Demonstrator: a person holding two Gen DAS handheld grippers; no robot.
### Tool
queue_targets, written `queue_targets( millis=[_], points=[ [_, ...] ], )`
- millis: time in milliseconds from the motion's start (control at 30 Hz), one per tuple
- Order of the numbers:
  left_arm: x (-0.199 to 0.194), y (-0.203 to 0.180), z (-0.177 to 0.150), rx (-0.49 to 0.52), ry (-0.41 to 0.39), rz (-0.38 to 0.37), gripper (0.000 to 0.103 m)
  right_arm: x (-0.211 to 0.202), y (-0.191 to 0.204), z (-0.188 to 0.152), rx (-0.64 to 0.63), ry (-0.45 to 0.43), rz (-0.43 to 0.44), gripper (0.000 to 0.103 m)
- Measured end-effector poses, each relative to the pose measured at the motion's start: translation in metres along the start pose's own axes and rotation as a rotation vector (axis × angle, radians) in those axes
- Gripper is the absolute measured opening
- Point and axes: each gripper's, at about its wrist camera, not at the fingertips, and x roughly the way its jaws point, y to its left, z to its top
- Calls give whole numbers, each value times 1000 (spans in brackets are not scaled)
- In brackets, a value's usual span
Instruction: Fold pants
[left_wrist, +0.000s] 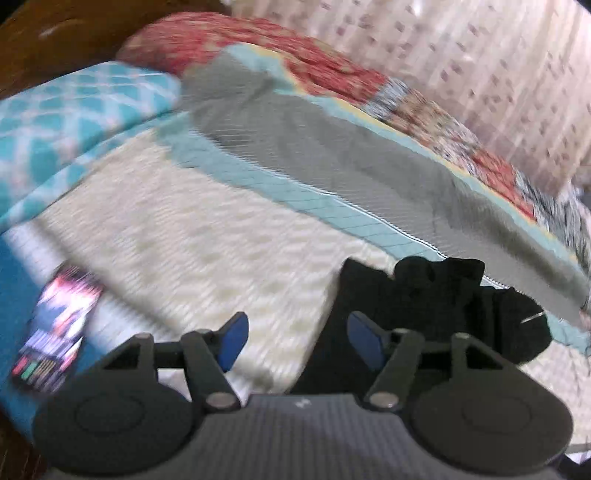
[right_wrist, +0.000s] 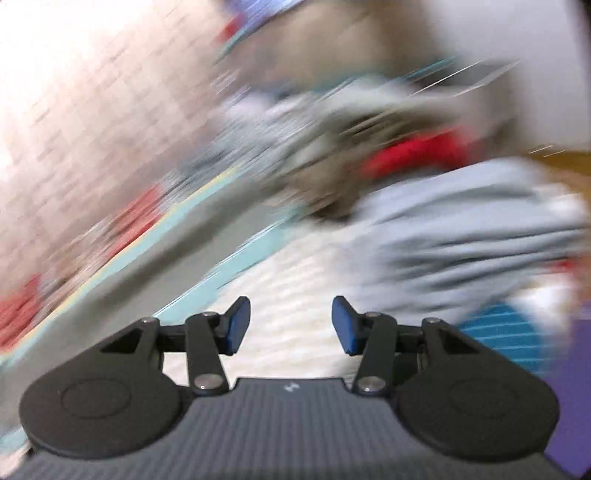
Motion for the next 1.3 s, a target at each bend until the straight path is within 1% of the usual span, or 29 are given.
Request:
queue_targets(
  millis=[33,67,133,233,333,367,400,433,467,500,567,633,700,767,800,833,867,933,1000,1133,1167,1233,1267,1300],
  points=[
    [17,-11,5,14,16,-15,66,20,20,4,-31,48,38,53],
    [34,-21,10,26,32,-27,72,40,39,6,-66,89,67,53],
    [69,-40,19,47,48,-29,78,83,84,13,-127,174,125,53],
    [105,-63,23,88,49,-36,78,148,146,17,-157,301,203,53],
    [133,-76,17,125,76,-42,78,201,208,15,-202,402,200,53],
    [139,-78,14,132,82,-38,76,219,228,15,-222,433,189,53],
    [141,-78,9,139,83,-35,75,239,246,13,-237,447,159,52],
    [143,-78,5,153,82,-37,66,249,261,6,-243,455,130,53],
    [144,-82,1,169,85,-40,49,265,269,2,-243,472,107,53],
    [145,-84,-3,194,89,-43,45,281,278,-2,-246,491,79,53],
    [141,-86,-7,235,73,-50,31,299,283,-13,-237,520,-12,53],
    [133,-87,-10,252,62,-76,26,319,281,-24,-208,549,-97,54],
    [123,-87,-13,242,40,-101,25,332,280,-32,-199,564,-151,54],
    [115,-84,-14,211,17,-117,24,336,278,-43,-222,551,-179,52],
    [110,-82,-14,193,7,-124,24,334,282,-48,-271,530,-203,42],
    [104,-79,-14,175,-8,-131,24,332,289,-51,-330,512,-223,18],
    [100,-76,-13,162,-20,-133,23,331,295,-52,-364,513,-198,10],
    [89,-69,-9,134,-43,-128,22,319,294,-44,-358,479,-176,9],
    [80,-63,-4,108,-56,-124,22,300,290,-27,-332,403,-134,9],
    [60,-54,3,61,-83,-125,21,248,267,20,-226,263,-29,9],
    [57,-52,3,54,-84,-133,21,231,256,30,-189,214,13,9],
    [48,-52,2,49,-88,-152,21,192,219,53,-61,98,113,9],
    [46,-53,0,50,-90,-154,21,175,196,59,-3,47,143,9],
    [43,-53,-3,52,-90,-156,21,164,175,60,41,1,153,9]
  ],
)
